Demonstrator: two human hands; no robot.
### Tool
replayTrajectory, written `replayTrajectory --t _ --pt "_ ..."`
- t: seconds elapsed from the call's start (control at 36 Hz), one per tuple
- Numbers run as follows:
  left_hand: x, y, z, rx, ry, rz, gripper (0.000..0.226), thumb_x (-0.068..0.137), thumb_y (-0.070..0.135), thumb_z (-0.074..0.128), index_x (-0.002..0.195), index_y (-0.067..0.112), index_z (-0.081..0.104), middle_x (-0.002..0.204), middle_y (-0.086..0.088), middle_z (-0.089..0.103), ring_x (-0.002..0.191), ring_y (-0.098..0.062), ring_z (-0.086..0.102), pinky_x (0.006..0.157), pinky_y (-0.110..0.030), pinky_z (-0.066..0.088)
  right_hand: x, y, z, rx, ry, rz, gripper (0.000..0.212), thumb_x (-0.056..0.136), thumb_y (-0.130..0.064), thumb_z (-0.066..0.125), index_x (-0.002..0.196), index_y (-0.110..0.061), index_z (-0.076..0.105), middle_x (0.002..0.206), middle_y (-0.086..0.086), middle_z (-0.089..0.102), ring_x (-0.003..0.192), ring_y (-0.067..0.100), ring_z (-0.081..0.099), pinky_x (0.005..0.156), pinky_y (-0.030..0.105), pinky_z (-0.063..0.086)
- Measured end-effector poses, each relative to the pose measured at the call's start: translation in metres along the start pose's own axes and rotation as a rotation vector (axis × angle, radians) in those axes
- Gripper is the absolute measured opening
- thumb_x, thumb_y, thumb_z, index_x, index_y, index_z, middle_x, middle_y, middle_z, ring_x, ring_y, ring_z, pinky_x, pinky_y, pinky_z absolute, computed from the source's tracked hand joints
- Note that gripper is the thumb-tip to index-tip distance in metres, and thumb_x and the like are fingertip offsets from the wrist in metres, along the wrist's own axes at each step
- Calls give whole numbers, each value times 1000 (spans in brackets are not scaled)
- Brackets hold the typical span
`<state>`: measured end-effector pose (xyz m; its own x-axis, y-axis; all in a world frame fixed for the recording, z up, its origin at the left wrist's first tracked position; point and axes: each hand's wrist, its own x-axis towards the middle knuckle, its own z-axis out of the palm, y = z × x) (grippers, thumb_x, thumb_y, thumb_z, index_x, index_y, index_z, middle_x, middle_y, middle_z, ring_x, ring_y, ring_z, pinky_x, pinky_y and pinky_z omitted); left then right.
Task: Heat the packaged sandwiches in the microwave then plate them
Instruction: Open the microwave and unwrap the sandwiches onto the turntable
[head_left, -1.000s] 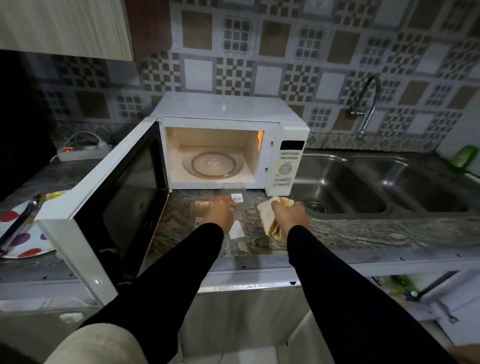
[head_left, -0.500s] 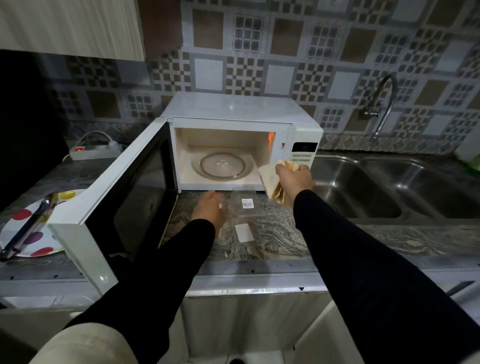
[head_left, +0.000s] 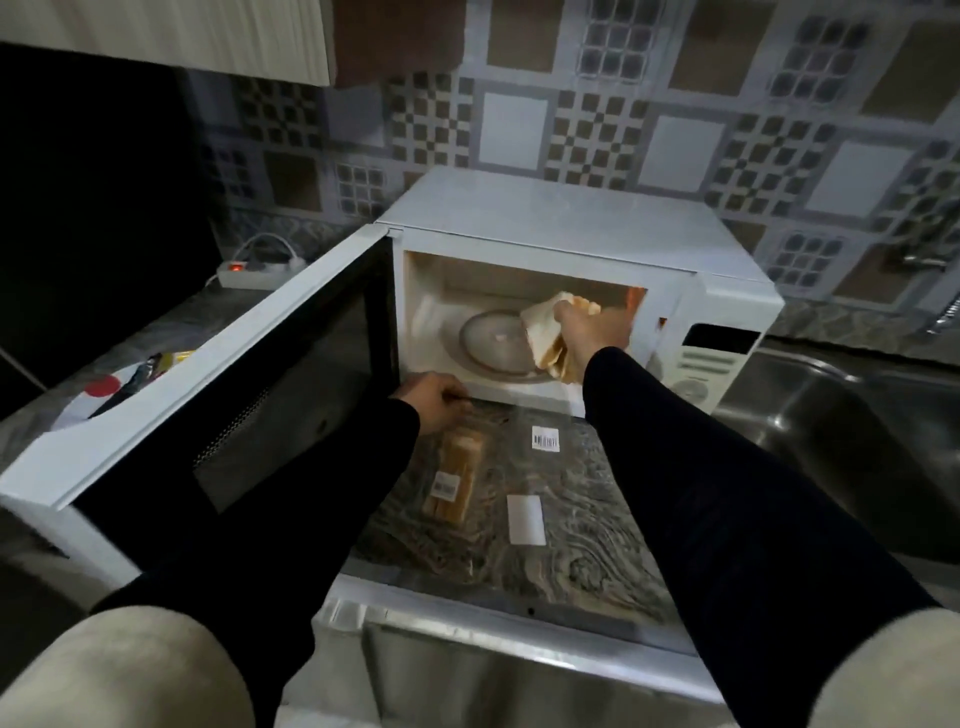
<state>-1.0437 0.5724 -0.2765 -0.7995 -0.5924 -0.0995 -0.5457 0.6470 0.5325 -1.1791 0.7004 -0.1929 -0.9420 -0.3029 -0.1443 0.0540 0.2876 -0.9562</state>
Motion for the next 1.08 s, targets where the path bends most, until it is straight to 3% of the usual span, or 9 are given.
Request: replayTrajectory --t 0.11,0.22,0.31,0.42,0.53,0.67,0.75,0.89,1.08 --pt "26 1 1 58 35 -56 36 96 31 51 129 18 59 135 -7 56 122 -24 54 102 -28 45 30 0 10 -23 -59 27 60 91 -34 59 142 -9 38 132 10 54 98 23 53 62 20 38" --pt "48 2 8 115 -4 -80 47 100 25 42 145 12 40 153 -9 32 141 -24 32 115 -26 25 55 4 18 -46 -52 55 58 92 -36 60 137 -5 43 132 11 56 105 24 59 69 20 40" --pt "54 2 17 136 -23 -88 50 102 25 39 149 9 31 158 -9 22 146 -22 22 118 -24 16 68 12 25 -37 -37 63 55 91 -37 62 134 -6 46 122 7 60 93 18 57 47 16 40" --pt "61 -1 21 131 34 -94 42 97 26 47 135 11 51 142 -11 45 132 -29 42 109 -31 35 90 22 38 -53 54 40 56 86 -44 63 126 -9 48 123 13 60 110 31 61 88 31 49" --pt "63 -1 16 130 66 -102 34 97 33 44 109 9 65 119 -14 63 113 -31 56 93 -32 43 116 35 54 16 -31 62 46 77 -49 65 100 -11 54 91 14 71 70 33 72 65 48 61" --pt "56 -12 19 119 -28 -190 38 84 51 62 102 18 69 115 -3 66 110 -20 60 89 -22 45 195 93 96 -49 41 37 72 44 -71 52 99 -24 49 88 4 67 66 32 71 61 51 59" --pt "53 -16 17 133 -69 -188 40 84 52 63 108 21 69 120 -2 65 114 -18 58 88 -19 43 157 68 88 -104 80 14 72 54 -67 53 108 -20 47 102 9 64 83 34 69 73 48 59" --pt "52 -16 15 159 -138 -206 37 85 52 61 108 24 70 122 -3 64 113 -21 59 89 -24 45 119 43 79 -192 97 -32 49 85 -29 65 123 -5 47 125 19 54 116 33 55 96 35 42" --pt "55 -17 17 163 -141 -204 36 85 51 61 110 26 69 125 0 63 116 -19 57 94 -25 44 130 45 80 -497 -46 -98 58 98 -28 45 143 5 25 142 20 38 130 35 40 107 39 35"
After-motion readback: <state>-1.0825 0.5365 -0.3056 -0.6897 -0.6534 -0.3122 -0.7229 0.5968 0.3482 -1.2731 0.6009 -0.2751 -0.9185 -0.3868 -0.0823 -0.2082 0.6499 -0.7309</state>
